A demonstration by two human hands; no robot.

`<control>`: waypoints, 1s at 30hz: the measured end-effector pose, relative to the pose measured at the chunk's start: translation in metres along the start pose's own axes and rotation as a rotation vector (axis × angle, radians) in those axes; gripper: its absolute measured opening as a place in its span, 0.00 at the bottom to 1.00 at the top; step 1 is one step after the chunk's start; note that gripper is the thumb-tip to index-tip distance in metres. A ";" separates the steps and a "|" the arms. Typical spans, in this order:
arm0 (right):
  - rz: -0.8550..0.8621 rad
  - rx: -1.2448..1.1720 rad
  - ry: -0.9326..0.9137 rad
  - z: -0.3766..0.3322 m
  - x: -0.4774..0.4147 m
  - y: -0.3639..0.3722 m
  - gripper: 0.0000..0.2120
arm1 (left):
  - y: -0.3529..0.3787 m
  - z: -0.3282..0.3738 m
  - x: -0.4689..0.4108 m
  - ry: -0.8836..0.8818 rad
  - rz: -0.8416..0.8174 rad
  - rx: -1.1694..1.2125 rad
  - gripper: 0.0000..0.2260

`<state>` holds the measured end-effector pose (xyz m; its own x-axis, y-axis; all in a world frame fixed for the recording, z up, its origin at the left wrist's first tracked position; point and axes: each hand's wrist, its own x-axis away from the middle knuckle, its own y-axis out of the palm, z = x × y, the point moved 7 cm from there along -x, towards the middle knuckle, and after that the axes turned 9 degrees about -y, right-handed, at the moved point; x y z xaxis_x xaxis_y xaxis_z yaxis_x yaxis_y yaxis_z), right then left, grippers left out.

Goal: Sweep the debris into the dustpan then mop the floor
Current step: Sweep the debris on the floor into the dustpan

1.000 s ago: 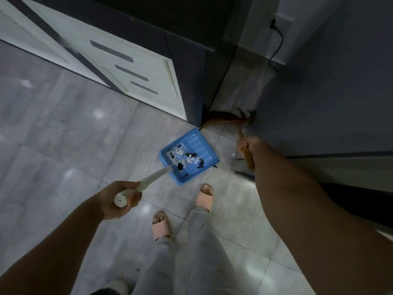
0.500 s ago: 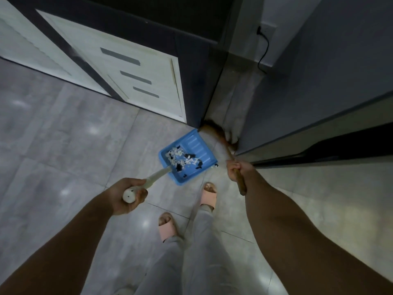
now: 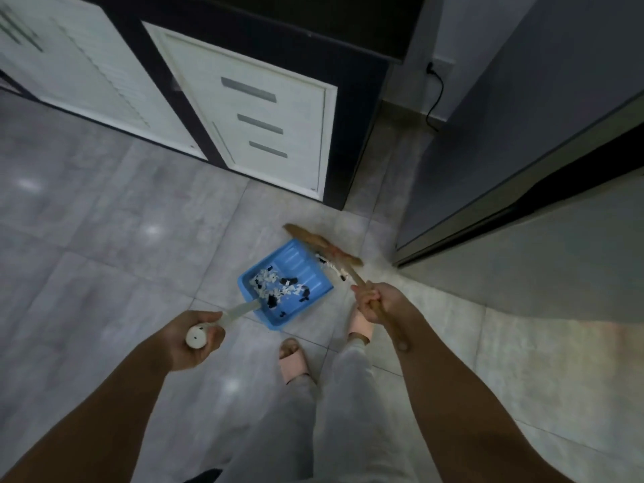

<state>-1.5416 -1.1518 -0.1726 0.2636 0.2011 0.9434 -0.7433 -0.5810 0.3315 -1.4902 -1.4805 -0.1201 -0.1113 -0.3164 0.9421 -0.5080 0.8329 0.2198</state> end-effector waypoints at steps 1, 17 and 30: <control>0.004 0.047 -0.023 0.001 0.001 0.005 0.12 | -0.012 -0.003 0.002 0.004 0.004 0.023 0.08; 0.037 -0.493 0.013 0.059 -0.034 -0.025 0.20 | -0.126 -0.015 -0.011 -0.010 0.042 0.167 0.09; 0.104 0.328 0.169 0.094 0.002 -0.008 0.19 | -0.114 -0.009 -0.021 0.072 0.058 0.203 0.10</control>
<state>-1.4772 -1.2213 -0.1732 0.0713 0.2389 0.9684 -0.5175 -0.8211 0.2407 -1.4218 -1.5649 -0.1627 -0.0878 -0.2313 0.9689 -0.6645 0.7382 0.1160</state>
